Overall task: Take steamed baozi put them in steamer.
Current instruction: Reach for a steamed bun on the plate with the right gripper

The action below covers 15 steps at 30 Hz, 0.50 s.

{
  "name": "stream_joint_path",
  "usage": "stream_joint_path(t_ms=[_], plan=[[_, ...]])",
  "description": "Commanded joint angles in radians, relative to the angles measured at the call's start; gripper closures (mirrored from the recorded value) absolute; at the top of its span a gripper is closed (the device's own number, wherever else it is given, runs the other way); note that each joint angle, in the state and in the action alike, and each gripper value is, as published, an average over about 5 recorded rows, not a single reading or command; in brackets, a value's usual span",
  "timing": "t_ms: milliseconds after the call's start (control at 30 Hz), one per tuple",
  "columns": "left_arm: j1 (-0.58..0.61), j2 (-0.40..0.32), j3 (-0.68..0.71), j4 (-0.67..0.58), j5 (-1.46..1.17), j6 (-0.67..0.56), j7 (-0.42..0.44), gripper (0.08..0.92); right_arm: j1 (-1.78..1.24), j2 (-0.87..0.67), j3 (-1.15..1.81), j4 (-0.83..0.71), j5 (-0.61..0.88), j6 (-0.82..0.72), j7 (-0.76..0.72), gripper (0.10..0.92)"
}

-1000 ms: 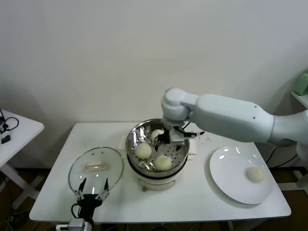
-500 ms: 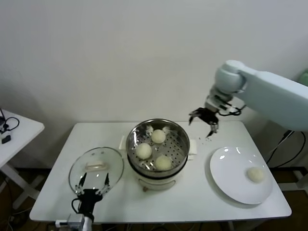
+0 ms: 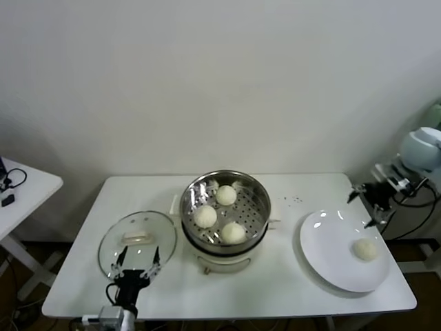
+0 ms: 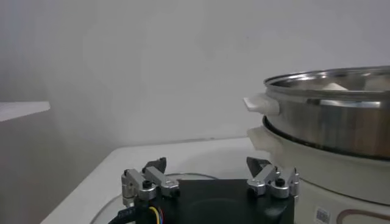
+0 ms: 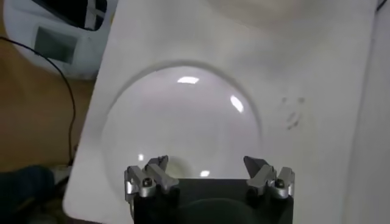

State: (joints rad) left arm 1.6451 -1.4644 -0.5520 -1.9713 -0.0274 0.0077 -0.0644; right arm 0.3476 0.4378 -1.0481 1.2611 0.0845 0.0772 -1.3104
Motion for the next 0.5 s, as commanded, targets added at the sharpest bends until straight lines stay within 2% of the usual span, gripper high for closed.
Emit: stream_joint_path(t_ms=[33,200,500], plan=[[0.007,-0.008,-0.001,-0.006,0.002,-0.004,0.000,0.177,-0.419,-0.092,0.289,-0.093,-0.178,-0.040,0.062,0.203],[0.009,-0.017,0.001,-0.010,0.008,-0.004,-0.001,0.177,-0.492,-0.022,0.381,-0.156,-0.228,-0.037,0.125,0.203],[0.017,-0.026,-0.017,-0.014,-0.007,0.002,-0.003,0.177,-0.516,0.075,0.405,-0.246,-0.280,-0.032,0.142,0.203]])
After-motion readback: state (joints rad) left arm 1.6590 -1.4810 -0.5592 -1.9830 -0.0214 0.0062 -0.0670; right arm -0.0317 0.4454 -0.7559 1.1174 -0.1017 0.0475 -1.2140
